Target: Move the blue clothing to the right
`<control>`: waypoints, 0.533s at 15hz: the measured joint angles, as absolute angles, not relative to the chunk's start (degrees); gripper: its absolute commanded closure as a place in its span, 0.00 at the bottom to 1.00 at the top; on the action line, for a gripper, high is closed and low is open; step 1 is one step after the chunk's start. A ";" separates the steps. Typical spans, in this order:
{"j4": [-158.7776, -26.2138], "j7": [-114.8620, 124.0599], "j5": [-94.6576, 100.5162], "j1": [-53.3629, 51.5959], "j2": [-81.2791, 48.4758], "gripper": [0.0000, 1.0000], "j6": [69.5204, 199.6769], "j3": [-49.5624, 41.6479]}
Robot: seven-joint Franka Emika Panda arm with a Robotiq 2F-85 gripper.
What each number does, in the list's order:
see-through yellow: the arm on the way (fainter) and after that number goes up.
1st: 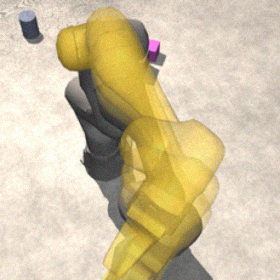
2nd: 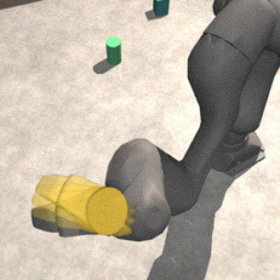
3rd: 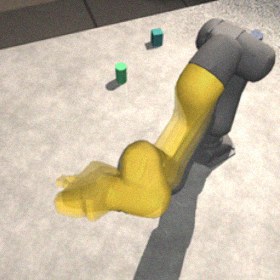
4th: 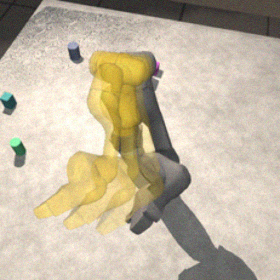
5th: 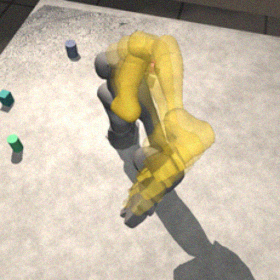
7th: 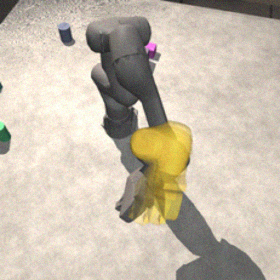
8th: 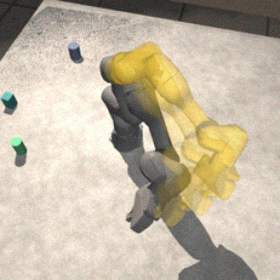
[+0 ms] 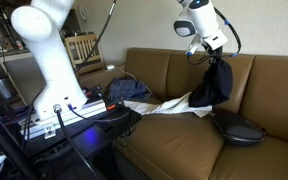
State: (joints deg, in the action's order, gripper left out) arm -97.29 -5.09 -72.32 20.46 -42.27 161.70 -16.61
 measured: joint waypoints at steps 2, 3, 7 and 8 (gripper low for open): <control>-95.54 -4.97 -72.37 20.58 -45.00 0.98 167.45 -17.76; -94.92 -4.69 -72.36 20.51 -46.85 0.98 170.42 -18.02; -94.29 3.32 -69.78 16.63 -57.32 0.98 177.89 -21.41; -94.50 7.07 -68.52 14.78 -60.35 0.98 177.54 -22.88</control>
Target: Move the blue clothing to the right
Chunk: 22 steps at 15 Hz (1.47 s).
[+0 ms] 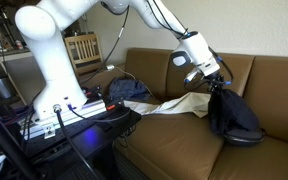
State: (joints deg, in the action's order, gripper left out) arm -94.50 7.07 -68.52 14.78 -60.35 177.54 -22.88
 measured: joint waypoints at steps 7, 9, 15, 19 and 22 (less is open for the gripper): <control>-90.32 34.32 -66.11 6.91 -70.55 0.98 164.56 -24.85; -87.97 40.98 -65.53 7.38 -70.78 0.98 162.81 -24.52; -84.20 57.91 -63.25 13.96 -71.23 0.65 161.34 -20.35; -81.74 65.80 -63.71 18.32 -71.27 0.38 160.98 -16.11; -78.05 66.24 -64.48 21.14 -70.62 0.18 160.97 -12.16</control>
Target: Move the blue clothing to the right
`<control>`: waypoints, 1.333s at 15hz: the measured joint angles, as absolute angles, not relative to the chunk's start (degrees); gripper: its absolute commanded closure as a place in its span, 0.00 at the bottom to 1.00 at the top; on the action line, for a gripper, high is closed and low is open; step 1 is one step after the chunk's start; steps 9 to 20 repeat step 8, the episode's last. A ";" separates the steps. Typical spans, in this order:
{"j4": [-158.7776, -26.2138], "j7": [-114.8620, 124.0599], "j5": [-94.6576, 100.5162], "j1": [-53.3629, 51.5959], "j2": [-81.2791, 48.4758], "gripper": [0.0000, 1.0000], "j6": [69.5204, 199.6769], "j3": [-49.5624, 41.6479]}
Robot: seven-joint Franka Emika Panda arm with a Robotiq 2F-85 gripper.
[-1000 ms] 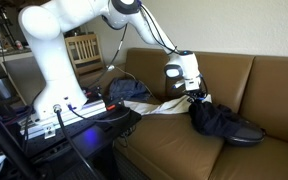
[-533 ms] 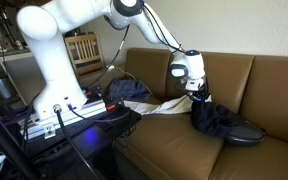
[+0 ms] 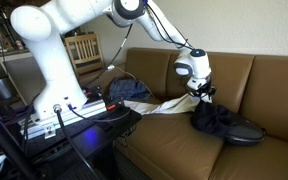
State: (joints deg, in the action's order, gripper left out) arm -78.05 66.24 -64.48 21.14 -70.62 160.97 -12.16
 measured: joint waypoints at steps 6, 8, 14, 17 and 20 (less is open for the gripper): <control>-77.67 61.61 -62.15 20.82 -59.23 0.00 158.71 -10.91; -79.14 54.99 -63.76 21.28 -53.74 0.00 158.67 -8.53; -79.14 54.99 -63.76 21.28 -53.74 0.00 158.67 -8.53; -79.14 54.99 -63.76 21.28 -53.74 0.00 158.67 -8.53; -79.14 54.99 -63.76 21.28 -53.74 0.00 158.67 -8.53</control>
